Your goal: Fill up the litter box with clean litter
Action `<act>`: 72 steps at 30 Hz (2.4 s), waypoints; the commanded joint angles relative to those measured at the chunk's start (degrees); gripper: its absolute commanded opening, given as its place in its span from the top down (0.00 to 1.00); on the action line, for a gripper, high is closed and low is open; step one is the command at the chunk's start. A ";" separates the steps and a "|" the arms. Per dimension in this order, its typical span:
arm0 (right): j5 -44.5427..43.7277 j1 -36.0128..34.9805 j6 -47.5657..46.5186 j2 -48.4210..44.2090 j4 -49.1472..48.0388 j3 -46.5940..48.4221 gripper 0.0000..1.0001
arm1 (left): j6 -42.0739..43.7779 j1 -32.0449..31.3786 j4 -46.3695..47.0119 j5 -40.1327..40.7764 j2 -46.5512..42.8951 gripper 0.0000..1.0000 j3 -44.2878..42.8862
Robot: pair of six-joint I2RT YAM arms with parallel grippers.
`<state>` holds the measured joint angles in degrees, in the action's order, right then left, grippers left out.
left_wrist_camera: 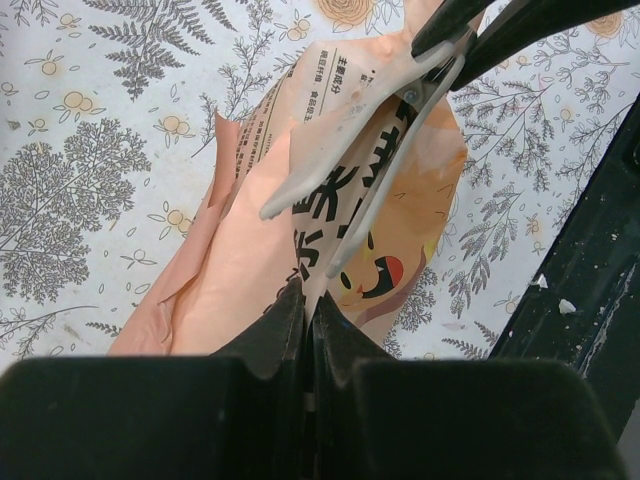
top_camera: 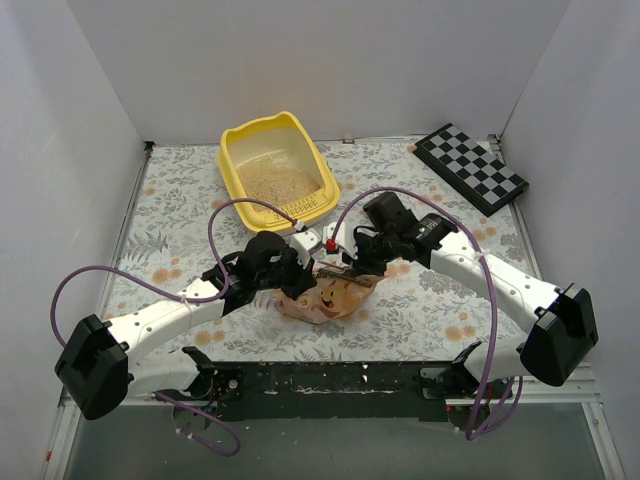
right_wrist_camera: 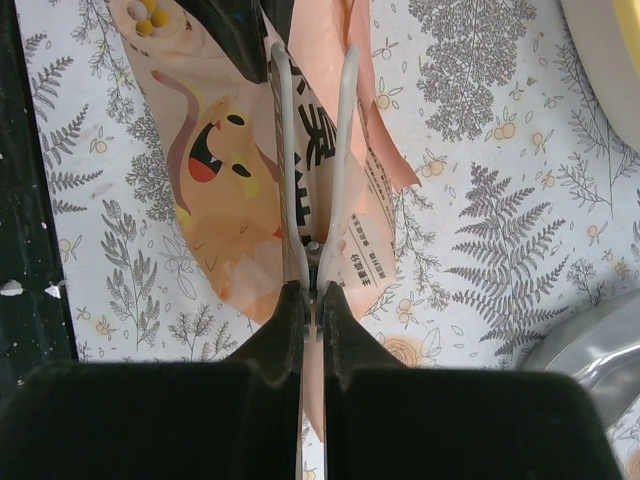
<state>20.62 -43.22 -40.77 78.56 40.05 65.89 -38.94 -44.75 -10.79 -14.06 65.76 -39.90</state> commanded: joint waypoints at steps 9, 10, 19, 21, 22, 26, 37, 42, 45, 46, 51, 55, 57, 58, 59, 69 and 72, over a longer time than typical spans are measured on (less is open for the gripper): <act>-15.08 -2.47 1.49 1.76 8.20 -2.87 0.99 | 0.88 0.54 -3.10 2.99 -0.45 1.00 -1.76; -15.17 -2.65 1.57 2.46 8.20 -3.04 0.99 | 0.88 0.54 -3.10 2.99 -0.45 1.00 -1.76; -8.07 -4.41 2.28 4.67 3.64 -4.89 0.99 | 0.79 0.54 -3.10 3.17 -0.80 1.00 -1.67; -6.04 -4.50 2.54 3.71 1.27 -5.42 0.99 | 0.71 0.54 -3.10 2.99 -0.54 1.00 -1.76; -4.90 -4.68 2.72 3.18 0.56 -5.59 0.99 | 0.71 0.54 -3.10 2.99 -0.63 1.00 -1.76; -3.92 -4.68 3.86 2.21 -1.29 -5.33 0.94 | 0.71 0.54 -3.10 2.90 -0.45 1.00 -1.59; -5.59 -4.68 6.58 -2.88 -5.95 -4.54 0.55 | 0.71 0.54 -3.19 2.64 -0.19 1.00 -1.67; -7.35 -4.68 8.43 -8.15 -8.67 -3.58 0.26 | 0.79 0.54 -3.19 2.73 -0.19 1.00 -1.67; -7.96 -4.68 10.53 -10.79 -9.99 -2.35 0.11 | 0.79 0.54 -3.36 2.90 -0.02 1.00 -1.50; -8.40 -4.68 11.24 -11.85 -10.43 -1.99 0.10 | 0.79 0.54 -3.36 2.99 -0.10 0.99 -1.58; -12.62 -4.59 17.64 -15.80 -13.15 -0.41 0.08 | 0.53 0.54 -3.36 3.25 -0.19 0.93 -1.85; -27.69 -4.68 31.94 -17.13 -13.52 3.18 0.07 | 0.27 0.54 -3.45 0.44 -0.89 0.71 -2.64; -27.76 -4.50 33.83 -16.60 -10.45 6.17 0.06 | 0.88 0.54 -3.45 0.01 -1.42 0.62 -2.99; -26.61 -4.50 33.57 -16.78 -10.17 6.62 0.06 | 1.23 0.54 -3.54 -0.08 -1.68 0.56 -3.34; -27.64 -4.50 35.83 -18.00 -11.82 5.93 0.06 | 1.41 0.54 -3.89 0.26 -2.12 0.49 -3.78; -46.70 -4.50 54.04 -16.69 -2.53 11.19 0.04 | -5.16 0.54 -11.80 11.67 -4.15 0.02 -15.11; -47.18 -4.50 56.50 -18.35 -3.66 11.28 0.04 | -12.37 0.54 -13.55 22.82 -3.10 0.02 -19.93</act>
<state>-19.40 -47.66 8.54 62.26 35.33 74.11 -43.07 -44.01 -20.78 -4.19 63.57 -53.67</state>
